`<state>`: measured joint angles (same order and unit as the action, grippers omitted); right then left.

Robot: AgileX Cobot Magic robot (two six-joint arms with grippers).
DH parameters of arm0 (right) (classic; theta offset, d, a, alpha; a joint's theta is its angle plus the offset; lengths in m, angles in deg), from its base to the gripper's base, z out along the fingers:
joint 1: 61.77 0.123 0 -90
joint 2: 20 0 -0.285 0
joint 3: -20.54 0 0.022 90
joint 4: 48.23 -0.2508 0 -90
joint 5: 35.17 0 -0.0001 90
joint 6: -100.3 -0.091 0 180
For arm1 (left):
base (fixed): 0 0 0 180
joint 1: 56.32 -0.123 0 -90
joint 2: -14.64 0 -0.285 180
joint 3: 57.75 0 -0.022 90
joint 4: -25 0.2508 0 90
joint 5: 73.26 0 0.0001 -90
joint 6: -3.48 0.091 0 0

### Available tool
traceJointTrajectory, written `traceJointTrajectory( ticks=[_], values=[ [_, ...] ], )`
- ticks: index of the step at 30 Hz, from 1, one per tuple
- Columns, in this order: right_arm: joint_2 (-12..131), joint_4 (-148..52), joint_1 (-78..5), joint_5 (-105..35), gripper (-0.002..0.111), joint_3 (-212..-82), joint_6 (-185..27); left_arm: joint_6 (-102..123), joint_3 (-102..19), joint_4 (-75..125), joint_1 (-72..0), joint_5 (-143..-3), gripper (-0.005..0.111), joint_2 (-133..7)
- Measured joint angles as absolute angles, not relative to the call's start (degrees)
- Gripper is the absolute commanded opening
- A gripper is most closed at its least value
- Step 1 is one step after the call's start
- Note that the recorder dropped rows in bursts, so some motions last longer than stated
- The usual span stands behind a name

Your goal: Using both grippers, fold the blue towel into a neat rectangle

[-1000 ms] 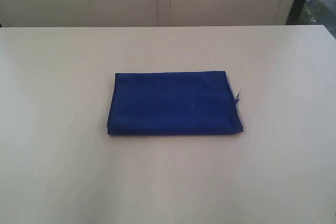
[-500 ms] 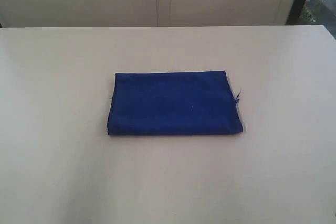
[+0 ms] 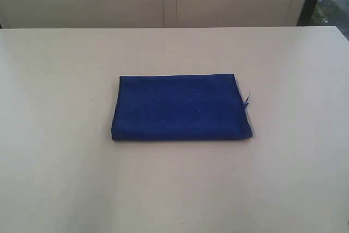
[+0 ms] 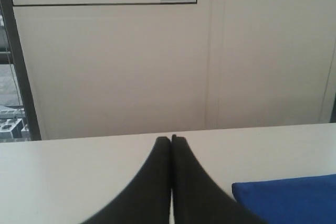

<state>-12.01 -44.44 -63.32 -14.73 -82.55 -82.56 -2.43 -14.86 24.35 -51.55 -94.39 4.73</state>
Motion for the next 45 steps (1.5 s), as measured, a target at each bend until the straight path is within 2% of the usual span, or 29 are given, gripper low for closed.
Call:
traceJointTrajectory(
  ticks=[29,45],
  values=[
    [-12.0,-44.4,-63.3,-14.7,0.000,-82.5,-82.6,-2.4,-14.5,24.4,-51.5,-94.5,0.000,6.5],
    [-12.0,-44.5,-63.3,-14.7,0.000,-82.5,-82.6,-2.4,-0.8,24.4,-51.5,-94.5,0.000,6.4]
  ],
)
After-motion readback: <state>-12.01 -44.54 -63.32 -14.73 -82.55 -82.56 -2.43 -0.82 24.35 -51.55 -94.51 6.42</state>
